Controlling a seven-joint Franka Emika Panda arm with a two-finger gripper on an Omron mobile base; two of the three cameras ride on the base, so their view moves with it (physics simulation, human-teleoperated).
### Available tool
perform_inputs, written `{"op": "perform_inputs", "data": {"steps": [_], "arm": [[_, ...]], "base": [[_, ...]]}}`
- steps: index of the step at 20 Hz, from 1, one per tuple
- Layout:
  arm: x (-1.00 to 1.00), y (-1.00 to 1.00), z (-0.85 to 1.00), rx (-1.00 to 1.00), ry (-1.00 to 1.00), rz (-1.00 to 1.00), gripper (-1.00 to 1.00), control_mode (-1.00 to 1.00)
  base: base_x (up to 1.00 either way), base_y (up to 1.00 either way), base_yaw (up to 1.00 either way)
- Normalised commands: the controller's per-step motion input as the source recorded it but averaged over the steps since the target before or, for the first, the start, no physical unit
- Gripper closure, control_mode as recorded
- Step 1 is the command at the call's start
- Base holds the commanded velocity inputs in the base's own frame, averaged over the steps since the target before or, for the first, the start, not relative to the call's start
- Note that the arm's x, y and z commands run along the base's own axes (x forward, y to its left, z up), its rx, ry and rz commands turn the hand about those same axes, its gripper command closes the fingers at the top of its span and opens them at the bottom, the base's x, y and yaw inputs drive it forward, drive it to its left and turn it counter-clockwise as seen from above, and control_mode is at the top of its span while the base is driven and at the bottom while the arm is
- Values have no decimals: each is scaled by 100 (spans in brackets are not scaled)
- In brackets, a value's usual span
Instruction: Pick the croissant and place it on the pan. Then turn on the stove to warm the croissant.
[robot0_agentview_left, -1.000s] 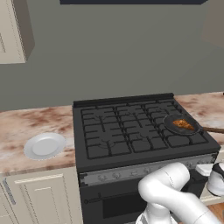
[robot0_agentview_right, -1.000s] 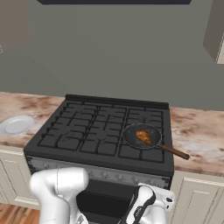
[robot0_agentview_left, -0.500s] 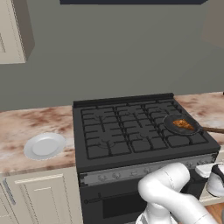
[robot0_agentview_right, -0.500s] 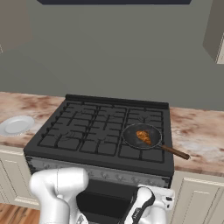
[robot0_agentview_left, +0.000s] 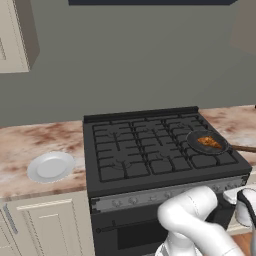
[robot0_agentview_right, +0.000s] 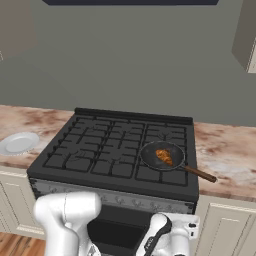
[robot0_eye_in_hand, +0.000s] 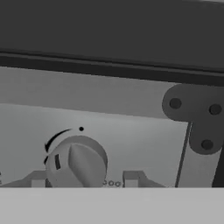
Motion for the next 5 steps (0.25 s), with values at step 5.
{"op": "perform_inputs", "data": {"steps": [5], "arm": [[16, 0, 7, -56, -27, 48, 100, -100]], "base": [[0, 0, 0]]}}
